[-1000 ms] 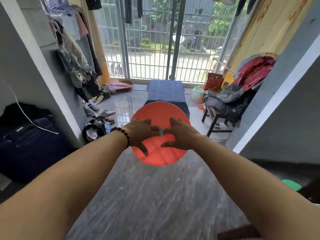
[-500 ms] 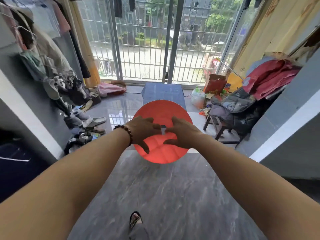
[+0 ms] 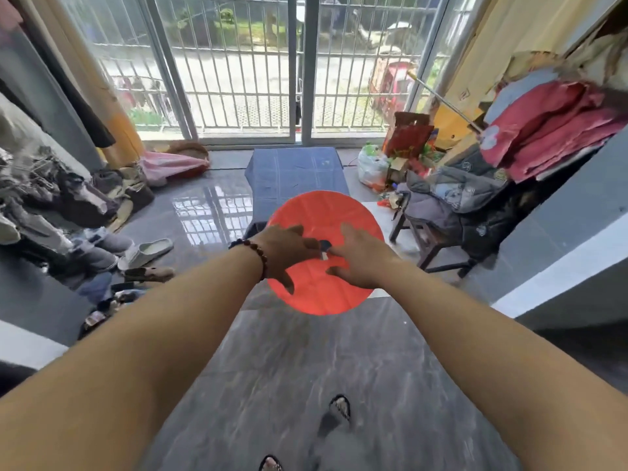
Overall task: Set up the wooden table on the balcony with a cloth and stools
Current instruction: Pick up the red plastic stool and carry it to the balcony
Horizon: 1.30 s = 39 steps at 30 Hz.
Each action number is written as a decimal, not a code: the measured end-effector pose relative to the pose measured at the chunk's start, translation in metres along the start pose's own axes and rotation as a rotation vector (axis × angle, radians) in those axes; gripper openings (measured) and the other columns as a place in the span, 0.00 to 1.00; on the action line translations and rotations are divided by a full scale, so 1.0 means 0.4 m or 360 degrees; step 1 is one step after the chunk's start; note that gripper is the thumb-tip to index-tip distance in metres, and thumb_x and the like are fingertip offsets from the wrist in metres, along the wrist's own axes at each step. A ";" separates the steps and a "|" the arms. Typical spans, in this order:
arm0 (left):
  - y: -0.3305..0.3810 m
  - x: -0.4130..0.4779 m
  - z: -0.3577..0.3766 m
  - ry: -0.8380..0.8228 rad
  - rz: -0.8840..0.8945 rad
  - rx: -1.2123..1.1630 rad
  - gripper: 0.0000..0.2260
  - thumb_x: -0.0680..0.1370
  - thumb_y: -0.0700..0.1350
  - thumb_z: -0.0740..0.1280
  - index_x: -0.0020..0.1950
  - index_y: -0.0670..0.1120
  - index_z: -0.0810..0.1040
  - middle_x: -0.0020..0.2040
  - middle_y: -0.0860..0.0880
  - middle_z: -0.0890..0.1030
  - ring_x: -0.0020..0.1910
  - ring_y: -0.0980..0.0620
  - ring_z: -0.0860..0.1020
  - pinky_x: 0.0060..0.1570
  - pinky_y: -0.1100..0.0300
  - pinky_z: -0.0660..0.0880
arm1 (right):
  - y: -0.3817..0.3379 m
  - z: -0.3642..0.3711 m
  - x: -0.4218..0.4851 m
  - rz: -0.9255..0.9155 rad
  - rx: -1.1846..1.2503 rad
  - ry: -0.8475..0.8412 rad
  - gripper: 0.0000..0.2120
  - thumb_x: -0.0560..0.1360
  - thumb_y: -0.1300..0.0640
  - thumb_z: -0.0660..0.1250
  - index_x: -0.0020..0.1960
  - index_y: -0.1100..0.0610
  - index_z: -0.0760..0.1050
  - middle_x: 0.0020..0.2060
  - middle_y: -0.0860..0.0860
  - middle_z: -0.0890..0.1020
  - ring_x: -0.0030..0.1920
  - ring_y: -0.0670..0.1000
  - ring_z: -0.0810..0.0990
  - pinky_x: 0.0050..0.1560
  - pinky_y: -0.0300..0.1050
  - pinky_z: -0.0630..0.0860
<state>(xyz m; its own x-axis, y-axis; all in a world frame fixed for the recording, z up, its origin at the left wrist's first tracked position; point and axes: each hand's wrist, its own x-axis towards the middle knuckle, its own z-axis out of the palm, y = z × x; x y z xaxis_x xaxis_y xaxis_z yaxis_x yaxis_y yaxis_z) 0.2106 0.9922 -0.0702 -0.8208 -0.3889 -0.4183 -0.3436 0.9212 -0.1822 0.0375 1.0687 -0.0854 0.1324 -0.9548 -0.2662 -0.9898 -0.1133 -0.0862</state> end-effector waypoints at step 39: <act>-0.453 0.880 0.862 -0.0494 -0.0040 -0.0537 0.38 0.70 0.56 0.71 0.75 0.52 0.56 0.70 0.56 0.62 0.63 0.45 0.66 0.48 0.48 0.74 | 0.356 0.762 1.086 -0.0224 0.0117 -0.0673 0.20 0.77 0.44 0.61 0.65 0.51 0.73 0.64 0.57 0.64 0.59 0.61 0.69 0.63 0.53 0.67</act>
<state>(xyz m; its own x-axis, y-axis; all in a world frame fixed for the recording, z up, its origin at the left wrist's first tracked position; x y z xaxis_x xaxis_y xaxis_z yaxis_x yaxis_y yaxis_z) 0.1411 0.6862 -0.4912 -0.6527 -0.3469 -0.6736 -0.5332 0.8419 0.0830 -0.0302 0.7217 -0.5057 0.2905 -0.7335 -0.6145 -0.9563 -0.1999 -0.2134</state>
